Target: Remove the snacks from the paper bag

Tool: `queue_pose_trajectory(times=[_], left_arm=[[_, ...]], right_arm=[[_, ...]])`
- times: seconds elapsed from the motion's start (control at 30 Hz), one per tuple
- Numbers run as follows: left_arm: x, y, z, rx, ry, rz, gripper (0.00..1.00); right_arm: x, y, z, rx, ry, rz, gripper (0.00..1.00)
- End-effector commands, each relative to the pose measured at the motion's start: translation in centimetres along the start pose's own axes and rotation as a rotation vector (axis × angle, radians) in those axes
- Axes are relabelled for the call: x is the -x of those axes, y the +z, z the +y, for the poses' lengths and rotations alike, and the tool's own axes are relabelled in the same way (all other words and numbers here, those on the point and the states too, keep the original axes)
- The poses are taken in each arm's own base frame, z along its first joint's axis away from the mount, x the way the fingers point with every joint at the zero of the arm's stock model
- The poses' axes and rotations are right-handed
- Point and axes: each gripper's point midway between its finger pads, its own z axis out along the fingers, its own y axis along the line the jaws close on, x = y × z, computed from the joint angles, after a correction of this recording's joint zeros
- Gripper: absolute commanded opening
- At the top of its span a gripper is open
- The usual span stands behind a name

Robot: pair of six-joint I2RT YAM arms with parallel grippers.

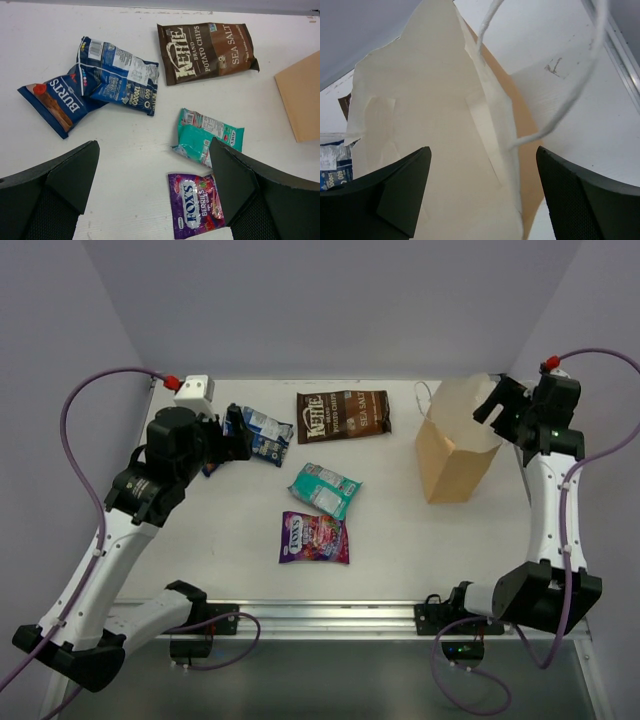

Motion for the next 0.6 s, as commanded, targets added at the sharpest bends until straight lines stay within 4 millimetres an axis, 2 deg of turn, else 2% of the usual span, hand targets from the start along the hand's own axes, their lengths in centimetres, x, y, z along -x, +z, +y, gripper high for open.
queue_pose_trajectory(times=[0.0, 0.1, 0.13, 0.2, 0.27, 0.33, 0.37, 0.4, 0.43, 0.47, 0.5, 0.53, 0.57], left_arm=[[2.2, -1.1, -0.3, -0.016, 0.006, -0.053, 1.0], [2.8, -1.3, -0.3, -0.01, 0.006, -0.065, 1.0], [3.0, -1.4, -0.2, -0.004, 0.009, -0.066, 1.0], [3.8, -1.8, 0.0, 0.013, 0.01, -0.079, 1.0], [4.3, -2.1, 0.2, 0.03, 0.014, -0.083, 1.0], [5.8, -2.9, 0.3, 0.045, 0.008, -0.117, 1.0], [6.1, -3.3, 0.5, 0.053, 0.007, -0.121, 1.0], [7.3, -4.1, 0.6, 0.064, 0.002, -0.153, 1.0], [7.6, -4.6, 0.9, 0.078, 0.006, -0.159, 1.0], [8.2, -5.2, 1.1, 0.09, 0.003, -0.177, 1.0], [9.7, -6.3, 1.4, 0.112, -0.005, -0.219, 1.0], [10.4, -7.1, 1.6, 0.124, -0.007, -0.242, 1.0], [10.9, -7.8, 1.9, 0.136, -0.009, -0.254, 1.0]], right_arm=[[1.4, -2.4, -0.3, -0.032, -0.034, -0.068, 0.89], [2.3, -4.4, -0.7, -0.071, -0.042, -0.114, 0.96], [3.0, -5.8, -0.5, -0.073, -0.048, -0.152, 0.99], [3.5, -7.6, -0.9, -0.111, -0.053, -0.187, 0.99], [4.7, -10.9, -0.4, -0.106, -0.06, -0.261, 0.99], [6.1, -13.9, 0.5, -0.08, -0.069, -0.345, 0.99], [6.6, -16.3, 1.1, -0.057, -0.073, -0.407, 0.99], [7.4, -18.3, 1.7, -0.034, -0.074, -0.464, 0.99], [7.9, -19.9, 2.5, 0.003, -0.081, -0.51, 0.99], [8.1, -22.3, 3.1, 0.031, -0.085, -0.568, 0.99], [8.5, -23.7, 3.5, 0.047, -0.083, -0.604, 0.99], [9.1, -25.9, 4.3, 0.077, -0.086, -0.654, 0.99], [9.2, -27.1, 4.6, 0.089, -0.086, -0.678, 0.99]])
